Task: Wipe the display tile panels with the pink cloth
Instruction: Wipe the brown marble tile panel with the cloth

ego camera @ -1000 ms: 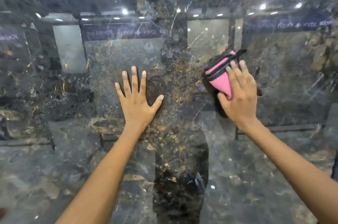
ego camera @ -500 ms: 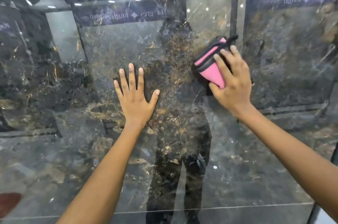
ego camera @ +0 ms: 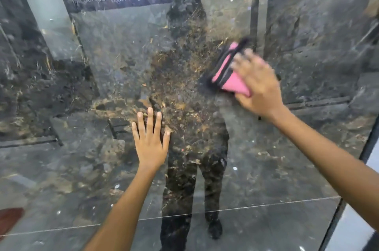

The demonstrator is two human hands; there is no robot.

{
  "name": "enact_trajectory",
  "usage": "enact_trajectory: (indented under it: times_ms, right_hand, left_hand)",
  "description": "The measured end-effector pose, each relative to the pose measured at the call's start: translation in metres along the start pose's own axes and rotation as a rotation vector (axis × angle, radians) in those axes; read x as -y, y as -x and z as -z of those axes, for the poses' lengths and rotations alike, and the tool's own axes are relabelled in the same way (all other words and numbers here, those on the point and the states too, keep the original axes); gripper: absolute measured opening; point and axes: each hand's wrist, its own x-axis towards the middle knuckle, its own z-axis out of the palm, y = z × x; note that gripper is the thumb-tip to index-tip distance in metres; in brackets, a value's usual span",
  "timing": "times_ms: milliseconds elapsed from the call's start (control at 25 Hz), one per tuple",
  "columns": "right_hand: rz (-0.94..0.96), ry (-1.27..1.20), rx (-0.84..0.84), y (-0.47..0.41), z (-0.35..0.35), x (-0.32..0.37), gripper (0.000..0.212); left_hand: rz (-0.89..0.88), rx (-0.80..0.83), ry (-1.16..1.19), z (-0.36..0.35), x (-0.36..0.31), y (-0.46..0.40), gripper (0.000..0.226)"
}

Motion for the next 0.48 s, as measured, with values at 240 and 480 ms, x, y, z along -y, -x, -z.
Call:
enact_trajectory:
  times_ms: [240, 480]
  right_hand:
    - [0.243, -0.098, 0.171, 0.116, -0.037, 0.088, 0.065]
    - [-0.026, -0.052, 0.003, 0.068, -0.019, 0.047, 0.064]
  left_hand:
    - [0.005, -0.069, 0.062, -0.01, -0.001, -0.002, 0.059]
    - [-0.01, -0.105, 0.087, -0.011, 0.001, -0.001, 0.058]
